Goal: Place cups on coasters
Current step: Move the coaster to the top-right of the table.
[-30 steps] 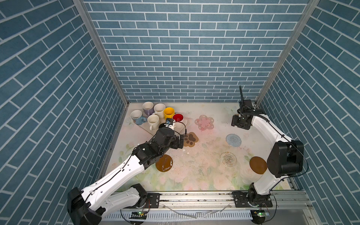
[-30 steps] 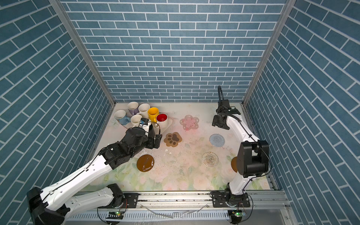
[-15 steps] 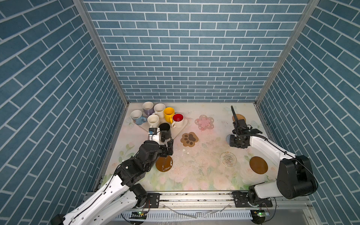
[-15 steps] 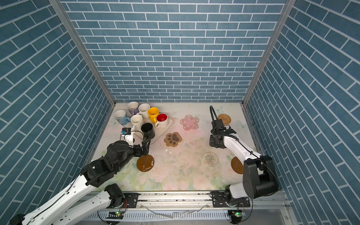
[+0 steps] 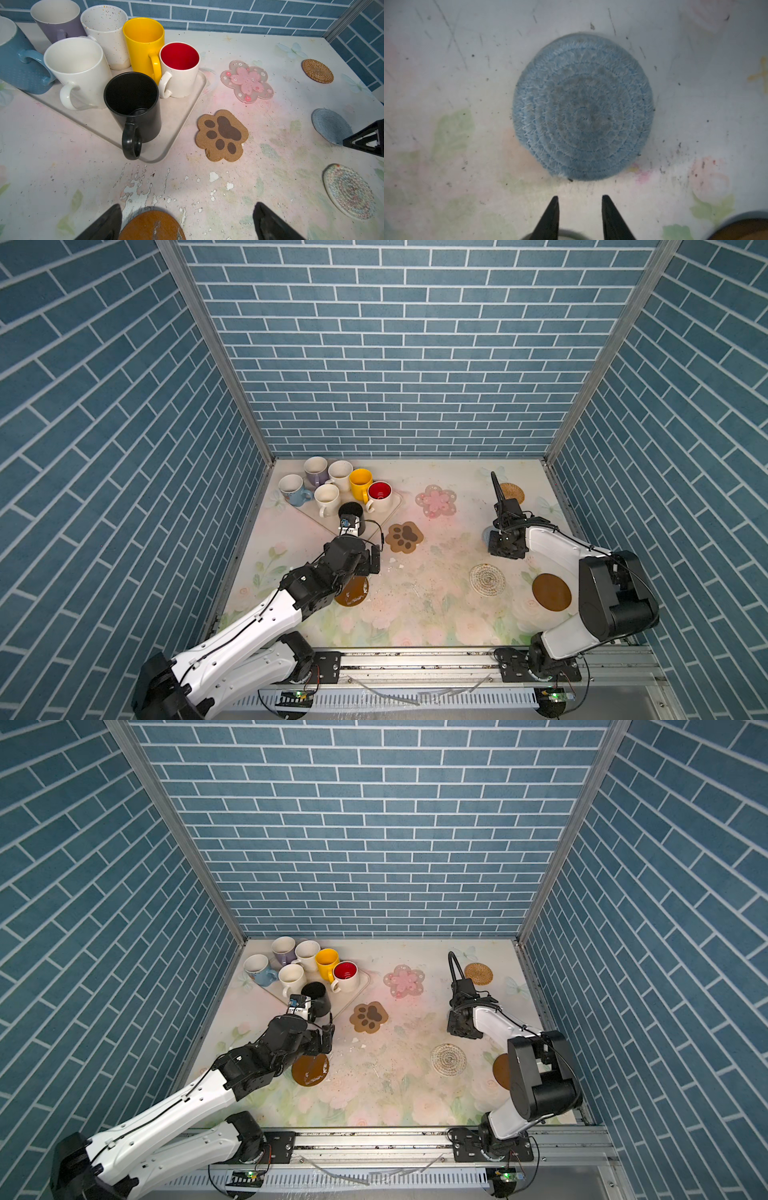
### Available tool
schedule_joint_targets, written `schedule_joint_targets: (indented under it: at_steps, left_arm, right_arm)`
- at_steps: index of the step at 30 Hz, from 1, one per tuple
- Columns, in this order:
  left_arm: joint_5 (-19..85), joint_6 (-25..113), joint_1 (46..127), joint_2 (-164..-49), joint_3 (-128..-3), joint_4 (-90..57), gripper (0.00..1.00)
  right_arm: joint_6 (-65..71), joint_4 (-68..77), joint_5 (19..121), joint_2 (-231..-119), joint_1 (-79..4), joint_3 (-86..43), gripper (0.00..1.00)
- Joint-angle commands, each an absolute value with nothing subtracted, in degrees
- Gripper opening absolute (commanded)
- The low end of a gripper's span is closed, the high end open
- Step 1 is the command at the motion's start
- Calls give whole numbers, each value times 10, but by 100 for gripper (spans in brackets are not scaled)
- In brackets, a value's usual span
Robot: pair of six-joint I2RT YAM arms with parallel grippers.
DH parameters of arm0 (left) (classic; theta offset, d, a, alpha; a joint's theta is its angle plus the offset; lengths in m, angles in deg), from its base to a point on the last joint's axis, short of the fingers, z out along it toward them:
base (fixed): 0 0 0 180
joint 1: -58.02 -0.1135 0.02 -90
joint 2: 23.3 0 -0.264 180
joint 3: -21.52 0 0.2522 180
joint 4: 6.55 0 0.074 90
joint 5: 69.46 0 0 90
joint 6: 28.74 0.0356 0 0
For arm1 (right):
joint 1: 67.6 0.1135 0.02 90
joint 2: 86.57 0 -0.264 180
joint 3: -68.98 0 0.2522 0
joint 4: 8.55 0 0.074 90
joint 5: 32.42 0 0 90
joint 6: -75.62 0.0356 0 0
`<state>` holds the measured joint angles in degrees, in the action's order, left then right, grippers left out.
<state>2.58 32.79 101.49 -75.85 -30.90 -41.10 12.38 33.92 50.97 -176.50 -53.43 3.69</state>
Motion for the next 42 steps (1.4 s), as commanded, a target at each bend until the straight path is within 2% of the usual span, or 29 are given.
schedule_joint_targets:
  at_steps: [1, 17, 24, 42]
  left_arm:
    - [19, 341, 1013, -773, -321, -389, 99]
    - [36, 348, 1013, -832, -354, -354, 99]
    - [31, 353, 1013, -830, -340, -329, 99]
    - [60, 376, 1013, -972, -402, -244, 99]
  right_arm:
    - [125, 329, 509, -1794, -553, 0, 36]
    - [114, 333, 502, -1886, -565, -70, 39]
    - [123, 330, 515, -1920, -603, -80, 40]
    - [117, 398, 515, -2007, -673, -215, 41]
